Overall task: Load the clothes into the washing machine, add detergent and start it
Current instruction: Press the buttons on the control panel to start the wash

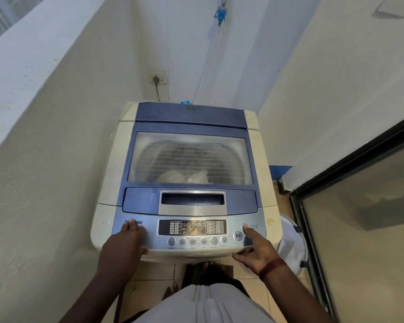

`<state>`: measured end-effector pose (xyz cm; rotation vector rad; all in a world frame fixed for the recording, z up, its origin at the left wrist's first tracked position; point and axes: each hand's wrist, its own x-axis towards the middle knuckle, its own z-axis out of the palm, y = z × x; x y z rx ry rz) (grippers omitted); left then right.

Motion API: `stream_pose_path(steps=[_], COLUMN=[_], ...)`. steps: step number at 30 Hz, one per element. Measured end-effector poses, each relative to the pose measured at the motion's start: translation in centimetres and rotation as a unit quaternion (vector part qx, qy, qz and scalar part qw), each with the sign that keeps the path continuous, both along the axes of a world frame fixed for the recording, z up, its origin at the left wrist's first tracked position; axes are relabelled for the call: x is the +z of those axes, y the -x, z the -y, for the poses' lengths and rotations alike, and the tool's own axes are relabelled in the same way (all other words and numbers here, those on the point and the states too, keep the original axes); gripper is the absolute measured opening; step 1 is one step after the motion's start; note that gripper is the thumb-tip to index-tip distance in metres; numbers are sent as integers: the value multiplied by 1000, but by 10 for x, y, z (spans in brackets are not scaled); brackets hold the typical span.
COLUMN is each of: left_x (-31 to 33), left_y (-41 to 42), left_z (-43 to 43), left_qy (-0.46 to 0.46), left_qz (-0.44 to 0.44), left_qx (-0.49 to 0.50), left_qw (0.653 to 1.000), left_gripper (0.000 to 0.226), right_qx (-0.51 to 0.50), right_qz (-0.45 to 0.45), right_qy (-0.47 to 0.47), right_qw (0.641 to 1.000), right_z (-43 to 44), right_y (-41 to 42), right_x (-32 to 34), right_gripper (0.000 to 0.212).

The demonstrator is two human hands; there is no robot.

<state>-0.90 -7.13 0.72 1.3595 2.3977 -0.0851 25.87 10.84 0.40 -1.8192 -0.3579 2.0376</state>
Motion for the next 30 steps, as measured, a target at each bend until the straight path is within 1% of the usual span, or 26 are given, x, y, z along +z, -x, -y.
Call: stream_pose_path(steps=[5,10,14,17,19,21,27,30], left_x=[-4,-10,-11,-8,-6,-2,2,4], left_y=[0,2,3,2,0,0,-4,-1], left_z=[0,0,0,0,-1,-2,3,-2], left_qy=[-8,-7,-1,1,1,-4,9,26], left_qz=[0,8,4,3,3,10,29,36], left_qx=[6,16,17,18,21,28,27,22], left_qw=[1000,1000,1000,1000,1000,1000,999,999], left_gripper=[37,32,37,37,34,33,38,44], right_qx=[43,74,88,95,103,111,99,95], right_qz=[39,47,53,66,56,46,63,53], right_qy=[-16,-21,-22,-17,-14,-6,-1,16], right_qw=[998,996,995,993,993,993,993,994], right_z=[-1,1,1,0,-1,0,0,-3], right_y=[1,-2,-4,-4,-6,-9,-11,-9], right_x=[-2,3,1,-2,-1,-2,-12,-13], right_gripper=[20,20,30,32,32,37,43,49])
